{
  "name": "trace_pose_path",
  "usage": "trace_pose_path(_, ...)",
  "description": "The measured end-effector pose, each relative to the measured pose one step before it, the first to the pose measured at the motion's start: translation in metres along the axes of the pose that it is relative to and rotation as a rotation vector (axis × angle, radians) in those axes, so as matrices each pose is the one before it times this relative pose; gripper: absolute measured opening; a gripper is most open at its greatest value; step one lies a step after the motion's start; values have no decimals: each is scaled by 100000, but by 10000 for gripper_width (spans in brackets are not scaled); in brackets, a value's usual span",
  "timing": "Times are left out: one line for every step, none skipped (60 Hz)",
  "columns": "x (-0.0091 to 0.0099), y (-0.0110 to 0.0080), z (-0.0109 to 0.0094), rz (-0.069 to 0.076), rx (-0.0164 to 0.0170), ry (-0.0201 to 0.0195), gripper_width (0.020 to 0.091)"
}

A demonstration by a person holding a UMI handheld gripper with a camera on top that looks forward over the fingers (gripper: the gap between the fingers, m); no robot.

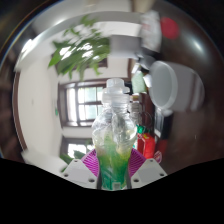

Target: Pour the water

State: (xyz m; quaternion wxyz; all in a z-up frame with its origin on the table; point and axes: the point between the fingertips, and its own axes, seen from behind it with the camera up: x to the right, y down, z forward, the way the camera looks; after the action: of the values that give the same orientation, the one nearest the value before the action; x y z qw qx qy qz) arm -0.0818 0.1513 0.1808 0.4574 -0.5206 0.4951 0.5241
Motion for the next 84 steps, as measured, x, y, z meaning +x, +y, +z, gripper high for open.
trace_pose_path(-159, 247, -455, -7080, -383, -413, 336)
trace_pose_path(-393, 202, 361, -7052, -1207, 1977, 345)
trace_pose_path(-337, 7, 57, -7140, -452, 641, 350)
trace_pose_path(-171, -104, 226, -6835, -378, 1292, 351)
trace_pose_path(-322, -184, 6, -6923, -264, 786, 351)
trace_pose_path(-369, -244, 47, -6899, -262, 504, 352)
trace_pose_path(-366, -360, -25, -6737, -53, 326, 354)
trace_pose_path(-171, -325, -1178, -6421, 1799, -1451, 353)
trace_pose_path(-766, -523, 362, -5380, -889, 1571, 355)
trace_pose_path(-404, -640, -23, -5916, 382, 177, 352)
trace_pose_path(-399, -662, -45, -5808, 522, 85, 352)
trace_pose_path(-373, -731, -96, -5942, 669, 345, 352)
trace_pose_path(-193, -749, -96, -5895, 827, 891, 353)
trace_pose_path(34, -809, -134, -5954, 672, 1353, 352)
trace_pose_path(380, -540, -280, -6098, 1209, 659, 350)
trace_pose_path(-267, -347, 161, -6007, -192, 1729, 350)
trace_pose_path(71, -624, -66, -6254, -207, 1319, 350)
trace_pose_path(260, -595, -57, -6084, -156, 1437, 351)
trace_pose_path(345, -589, -41, -5799, -226, 1709, 350)
trace_pose_path(403, -635, 40, -5507, 13, 1730, 352)
trace_pose_path(436, -682, 35, -5259, 343, 1738, 352)
trace_pose_path(559, -589, 71, -5116, 520, 1734, 350)
trace_pose_path(623, -646, 114, -4835, 561, 1683, 349)
trace_pose_path(1727, 305, 2, -4580, 1582, 1000, 349)
trace_pose_path(593, -619, -24, -3736, -328, 2138, 350)
trace_pose_path(-34, -773, 40, -3910, 675, 2376, 350)
trace_pose_path(595, -559, 119, -3513, 703, 1802, 350)
trace_pose_path(696, -453, 162, -2885, 811, 1485, 350)
trace_pose_path(671, -360, 168, -1940, 648, 1325, 351)
trace_pose_path(675, -288, 135, -974, 533, 1143, 349)
trace_pose_path(663, -257, 103, -317, 517, 890, 350)
trace_pose_path(599, -253, 108, -40, 630, 616, 350)
trace_pose_path(1884, 798, 641, 154, 914, -100, 349)
trace_pose_path(-95, -498, -485, 406, 269, 930, 351)
trace_pose_path(727, -10, 143, 232, 233, 837, 351)
trace_pose_path(785, 105, 78, 62, 3, 1148, 351)
trace_pose_path(821, 238, 140, -55, -282, 1441, 351)
trace_pose_path(878, 345, 115, -149, -481, 1566, 351)
trace_pose_path(892, 432, 139, -196, -603, 1625, 352)
trace_pose_path(1536, 842, 637, -529, -326, 1447, 352)
trace_pose_path(1010, 413, -68, -363, -783, 1698, 350)
trace_pose_path(870, 679, 258, -534, -986, 1692, 350)
trace_pose_path(900, 788, 245, -363, -1263, 1779, 351)
trace_pose_path(941, 827, 236, -273, -1282, 1694, 352)
trace_pose_path(843, 839, 185, -192, -1335, 1655, 351)
trace_pose_path(1220, 912, 459, -304, -1121, 1400, 351)
trace_pose_path(1057, 710, 446, -152, -787, 1565, 353)
trace_pose_path(827, 778, 287, 264, -804, 1903, 352)
trace_pose_path(861, 806, 308, 663, -696, 2026, 352)
trace_pose_path(805, 791, 316, 966, -780, 1916, 352)
trace_pose_path(656, 820, 348, 957, -879, 1581, 352)
trace_pose_path(578, 821, 341, 725, -926, 1118, 351)
trace_pose_path(521, 767, 271, 529, -912, 642, 352)
trace_pose_path(297, 843, 447, 315, -1028, 391, 352)
trace_pose_path(564, 731, 196, 465, -841, 252, 352)
trace_pose_path(355, 707, 238, 503, -816, 347, 350)
trace_pose_path(364, 649, 215, 379, -802, 354, 351)
trace_pose_path(353, 597, 272, 300, -787, 236, 352)
trace_pose_path(264, 633, 251, 363, -897, 49, 352)
trace_pose_path(-222, 670, 415, 400, -756, 99, 350)
trace_pose_path(176, 725, 135, 478, -756, -434, 352)
trace_pose_path(123, 503, 264, 312, -528, -339, 352)
trace_pose_path(131, 475, 198, 132, -411, -384, 354)
trace_pose_path(104, 453, 187, -14, -371, -341, 353)
trace_pose_path(106, 433, 159, -196, -329, -217, 354)
trace_pose_path(-307, 467, 168, -371, -517, 104, 351)
trace_pose_path(-102, 547, 67, -277, -240, -133, 350)
trace_pose_path(43, 475, 168, -399, -501, -152, 350)
trace_pose_path(43, 464, 188, -361, -549, -217, 349)
trace_pose_path(15, 438, 150, -390, -499, -223, 352)
trace_pose_path(33, 426, 160, -395, -391, -147, 351)
trace_pose_path(67, 444, 107, -406, -509, 34, 363)
trace_pose_path(69, -31, -13, -163, 1472, 67, 364)
trace_pose_path(58, -319, -17, 603, 2283, 109, 359)
trace_pose_path(-144, 230, 79, 537, -312, -61, 362)
trace_pose_path(-117, 50, -168, 292, 825, 154, 362)
trace_pose_path(7, 22, -80, 1, 205, -141, 362)
trace_pose_path(-33, 74, -120, 16, -204, -286, 362)
trace_pose_path(-19, -59, -83, 52, 313, -225, 362)
trace_pose_path(-38, 48, -65, 85, -21, -190, 363)
trace_pose_path(-8, -8, -57, 88, 295, -188, 363)
trace_pose_path(-1, -8, -19, 122, 175, -171, 371)
trace_pose_path(30, -9, -27, 32, 156, -138, 378)
trace_pose_path(69, -39, 123, -43, -40, -326, 390)
